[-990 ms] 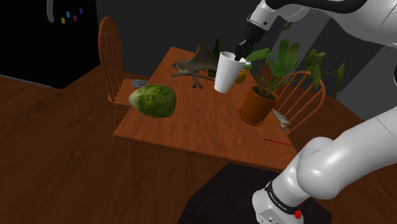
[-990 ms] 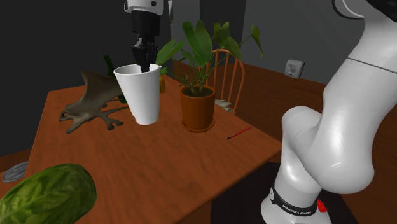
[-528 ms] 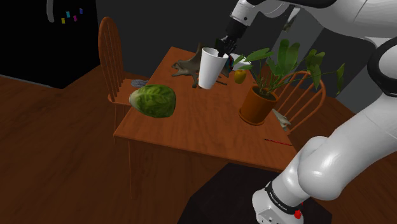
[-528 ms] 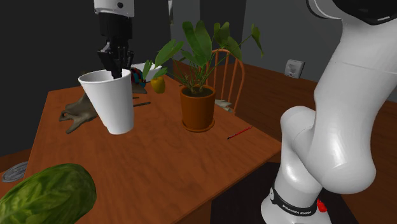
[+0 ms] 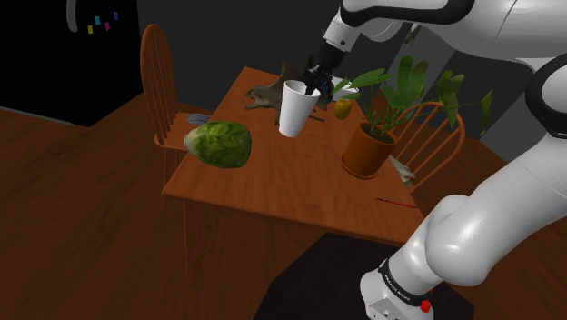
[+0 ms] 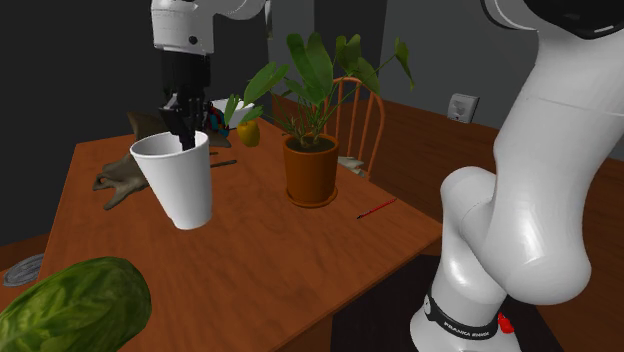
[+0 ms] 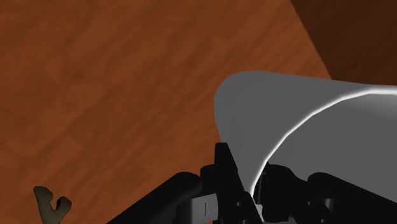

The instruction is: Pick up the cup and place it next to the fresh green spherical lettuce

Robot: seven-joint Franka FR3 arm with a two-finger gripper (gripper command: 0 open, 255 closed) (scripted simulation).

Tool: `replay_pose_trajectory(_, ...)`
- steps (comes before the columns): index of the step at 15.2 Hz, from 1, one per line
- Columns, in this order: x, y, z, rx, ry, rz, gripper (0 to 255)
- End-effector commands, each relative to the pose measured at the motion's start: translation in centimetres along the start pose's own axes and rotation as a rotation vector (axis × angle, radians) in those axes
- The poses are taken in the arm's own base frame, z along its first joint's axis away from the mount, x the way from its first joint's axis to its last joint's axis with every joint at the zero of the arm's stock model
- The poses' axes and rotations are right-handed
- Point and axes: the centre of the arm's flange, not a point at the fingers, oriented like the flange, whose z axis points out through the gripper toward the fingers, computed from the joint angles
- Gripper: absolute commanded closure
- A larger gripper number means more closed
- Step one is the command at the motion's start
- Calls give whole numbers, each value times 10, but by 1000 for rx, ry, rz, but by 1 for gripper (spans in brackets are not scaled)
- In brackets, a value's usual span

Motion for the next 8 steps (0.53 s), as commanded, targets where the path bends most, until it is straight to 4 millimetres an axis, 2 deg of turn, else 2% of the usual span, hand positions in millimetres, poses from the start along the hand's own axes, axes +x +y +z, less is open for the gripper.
replay_pose_trajectory(1,-1,1,10,0,1,0,255)
replay_pose_trajectory(8,-4,8,46,0,1,0,255)
